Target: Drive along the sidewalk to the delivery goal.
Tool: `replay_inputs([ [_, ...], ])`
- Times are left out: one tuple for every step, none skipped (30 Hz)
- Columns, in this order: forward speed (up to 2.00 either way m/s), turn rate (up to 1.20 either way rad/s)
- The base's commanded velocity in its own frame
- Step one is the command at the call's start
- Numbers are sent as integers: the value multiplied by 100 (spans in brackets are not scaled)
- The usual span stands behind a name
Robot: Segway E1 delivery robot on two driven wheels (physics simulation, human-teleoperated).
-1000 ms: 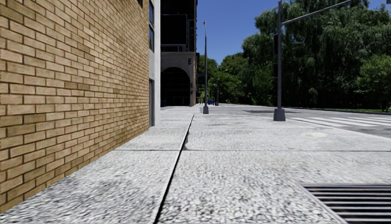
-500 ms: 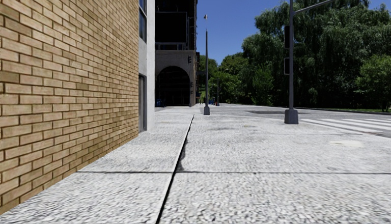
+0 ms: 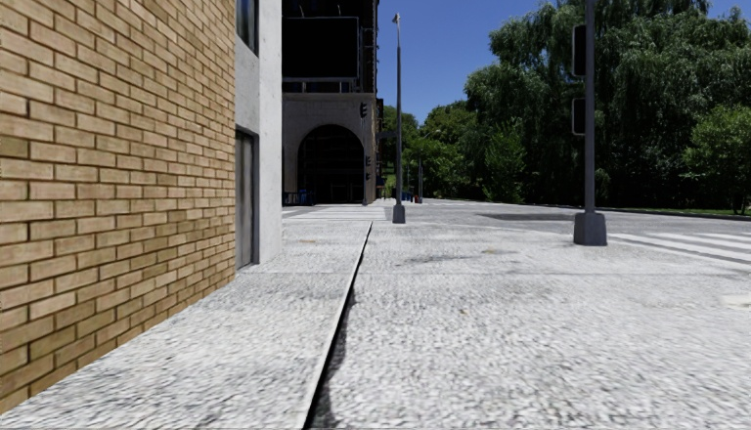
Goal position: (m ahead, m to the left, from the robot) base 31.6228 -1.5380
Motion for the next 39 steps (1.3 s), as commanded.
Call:
replay_inputs([
  [200,0],
  [200,0],
  [200,0],
  [200,0],
  [200,0],
  [200,0],
  [200,0],
  [200,3],
  [200,7],
  [200,12],
  [200,12],
  [200,19],
  [200,22],
  [200,22],
  [200,22],
  [200,22],
  [200,23],
  [200,23],
  [200,23],
  [200,23],
  [200,23],
  [200,23],
  [200,23],
  [200,23],
  [200,23],
  [200,23],
  [200,23],
  [200,23],
  [200,23],
  [200,23],
  [200,23],
  [200,23],
  [200,23],
  [200,23],
  [200,16],
  [200,0],
  [200,0],
  [200,0],
  [200,0],
])
